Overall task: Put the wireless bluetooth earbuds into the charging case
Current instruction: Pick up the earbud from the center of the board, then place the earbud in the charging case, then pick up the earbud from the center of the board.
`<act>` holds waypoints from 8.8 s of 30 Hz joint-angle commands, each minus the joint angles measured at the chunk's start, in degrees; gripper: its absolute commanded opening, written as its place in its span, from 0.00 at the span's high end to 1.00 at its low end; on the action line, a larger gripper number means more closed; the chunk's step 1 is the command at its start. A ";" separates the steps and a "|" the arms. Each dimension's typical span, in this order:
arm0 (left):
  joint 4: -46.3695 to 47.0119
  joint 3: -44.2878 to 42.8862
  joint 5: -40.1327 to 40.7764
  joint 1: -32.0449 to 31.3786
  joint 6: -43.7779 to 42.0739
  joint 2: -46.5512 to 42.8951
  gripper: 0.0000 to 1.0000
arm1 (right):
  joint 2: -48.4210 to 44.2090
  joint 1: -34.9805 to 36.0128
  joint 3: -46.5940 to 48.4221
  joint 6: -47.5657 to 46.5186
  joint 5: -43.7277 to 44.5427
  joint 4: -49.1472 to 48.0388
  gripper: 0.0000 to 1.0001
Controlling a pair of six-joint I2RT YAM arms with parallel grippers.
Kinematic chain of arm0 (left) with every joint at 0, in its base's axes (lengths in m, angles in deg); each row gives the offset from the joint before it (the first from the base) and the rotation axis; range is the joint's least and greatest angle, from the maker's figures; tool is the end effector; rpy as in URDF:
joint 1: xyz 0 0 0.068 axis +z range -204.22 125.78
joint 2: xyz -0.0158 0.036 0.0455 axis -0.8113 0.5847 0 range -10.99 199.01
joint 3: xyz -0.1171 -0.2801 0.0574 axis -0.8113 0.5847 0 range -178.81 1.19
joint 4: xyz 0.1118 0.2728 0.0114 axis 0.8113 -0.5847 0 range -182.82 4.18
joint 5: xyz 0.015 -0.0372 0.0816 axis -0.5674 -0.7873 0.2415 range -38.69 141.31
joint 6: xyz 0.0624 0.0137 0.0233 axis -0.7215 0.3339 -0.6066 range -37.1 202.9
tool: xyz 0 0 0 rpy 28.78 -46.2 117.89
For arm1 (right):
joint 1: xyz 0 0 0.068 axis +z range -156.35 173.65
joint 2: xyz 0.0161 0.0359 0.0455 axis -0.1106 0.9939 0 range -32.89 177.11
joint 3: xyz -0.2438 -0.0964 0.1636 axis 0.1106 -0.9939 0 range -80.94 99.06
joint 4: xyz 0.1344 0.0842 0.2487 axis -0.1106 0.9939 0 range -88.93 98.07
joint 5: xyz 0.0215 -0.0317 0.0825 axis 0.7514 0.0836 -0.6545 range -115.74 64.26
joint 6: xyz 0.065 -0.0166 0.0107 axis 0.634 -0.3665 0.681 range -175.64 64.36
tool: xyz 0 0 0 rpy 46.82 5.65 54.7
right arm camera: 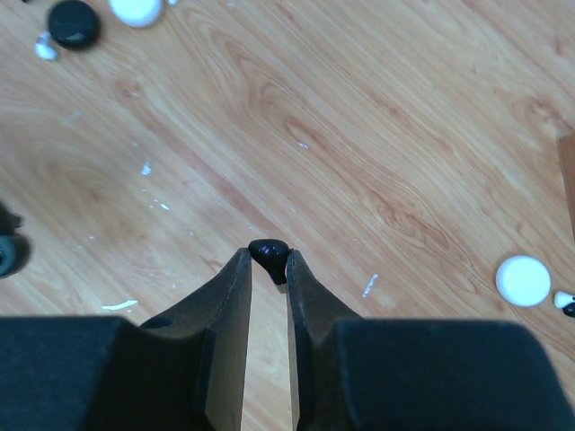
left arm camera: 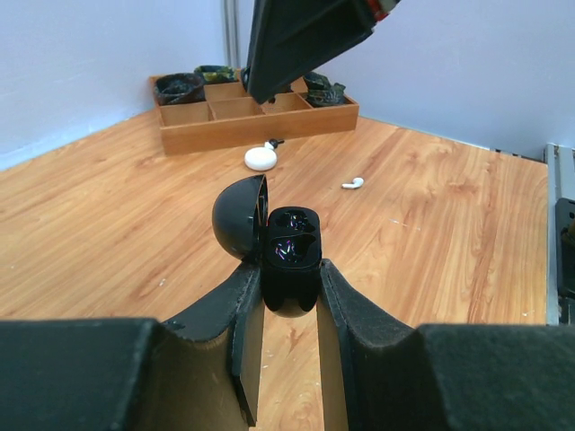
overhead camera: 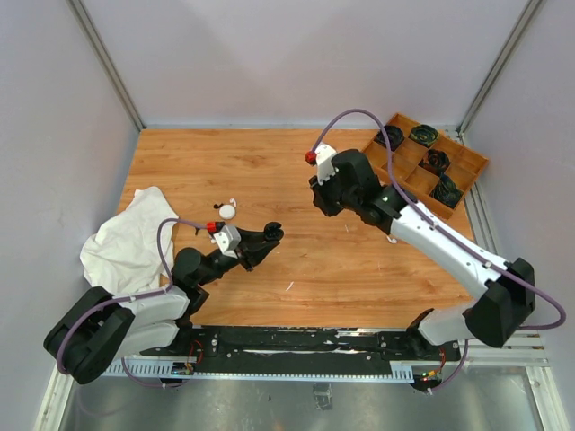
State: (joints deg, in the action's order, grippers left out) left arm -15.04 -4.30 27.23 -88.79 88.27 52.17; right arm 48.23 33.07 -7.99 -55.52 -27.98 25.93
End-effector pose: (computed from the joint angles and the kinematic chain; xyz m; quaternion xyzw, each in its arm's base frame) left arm 0.1564 -0.1349 0.2053 0.3114 0.5473 -0.3835 0.6756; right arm 0.2825 0.2350 0.3606 -0.3043 0.8245 0.1774 0.4429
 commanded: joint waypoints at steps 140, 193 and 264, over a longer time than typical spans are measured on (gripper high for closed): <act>6.88 2.24 -0.63 0.31 -0.60 -3.74 1.00 | 9.21 -33.21 -11.13 6.90 -0.72 -20.12 0.44; 6.47 1.45 -2.56 0.33 -0.18 -2.95 1.00 | 33.66 -43.47 6.95 -12.72 -16.80 -1.88 0.41; 4.63 1.10 -3.12 0.20 -0.45 -4.30 1.00 | 37.84 -38.89 12.87 -31.17 -6.17 9.68 0.80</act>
State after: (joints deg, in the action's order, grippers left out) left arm -11.78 -1.81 24.59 -88.79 88.09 48.34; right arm 85.72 -5.29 5.84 -90.66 -31.81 29.86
